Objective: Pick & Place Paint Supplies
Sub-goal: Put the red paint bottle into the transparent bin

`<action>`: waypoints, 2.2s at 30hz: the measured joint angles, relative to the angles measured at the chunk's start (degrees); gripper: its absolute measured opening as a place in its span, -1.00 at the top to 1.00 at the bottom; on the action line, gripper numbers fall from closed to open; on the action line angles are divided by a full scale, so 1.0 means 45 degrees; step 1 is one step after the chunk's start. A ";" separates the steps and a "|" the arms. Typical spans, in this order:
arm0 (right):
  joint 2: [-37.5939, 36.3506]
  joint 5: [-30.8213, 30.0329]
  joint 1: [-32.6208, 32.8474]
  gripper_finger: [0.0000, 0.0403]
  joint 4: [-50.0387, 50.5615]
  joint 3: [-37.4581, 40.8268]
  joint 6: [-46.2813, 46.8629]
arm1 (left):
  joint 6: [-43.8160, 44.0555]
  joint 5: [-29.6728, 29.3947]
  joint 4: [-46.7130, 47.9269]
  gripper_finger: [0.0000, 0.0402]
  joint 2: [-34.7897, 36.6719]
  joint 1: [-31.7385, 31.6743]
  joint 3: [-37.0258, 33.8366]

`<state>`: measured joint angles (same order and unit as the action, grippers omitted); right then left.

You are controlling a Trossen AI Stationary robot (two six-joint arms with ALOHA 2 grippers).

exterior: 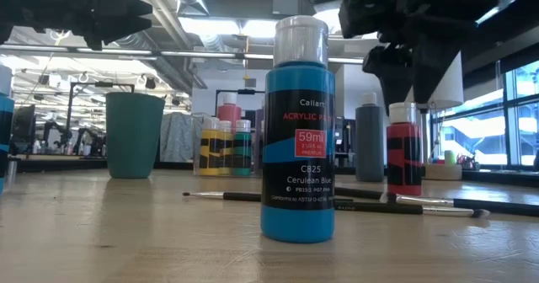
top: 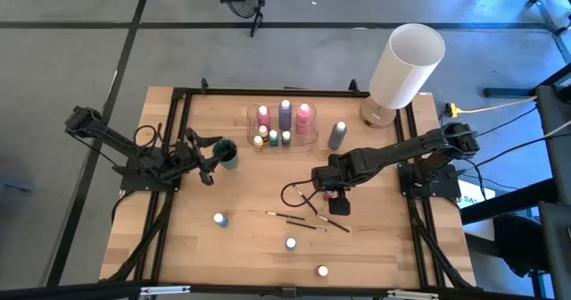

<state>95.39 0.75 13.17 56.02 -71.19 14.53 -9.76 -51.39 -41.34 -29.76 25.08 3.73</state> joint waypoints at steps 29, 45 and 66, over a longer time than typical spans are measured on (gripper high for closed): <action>0.0219 0.0214 -0.0170 -0.71 -0.0322 0.0493 -0.0099 | 0.0000 -0.0004 0.0000 -0.11 0.0000 0.0000 0.0000; 0.0455 0.0209 -0.0194 -0.71 -0.0814 0.0498 -0.0252 | 0.0001 -0.0016 0.0000 -0.11 -0.0001 -0.0001 0.0000; 0.0982 0.0316 -0.0194 -0.71 -0.0737 0.0498 -0.0413 | 0.0000 -0.0012 0.0000 -0.11 -0.0005 0.0000 0.0000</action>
<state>99.81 2.17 12.29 52.71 -68.95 12.68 -9.76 -51.44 -41.34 -29.78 25.08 3.73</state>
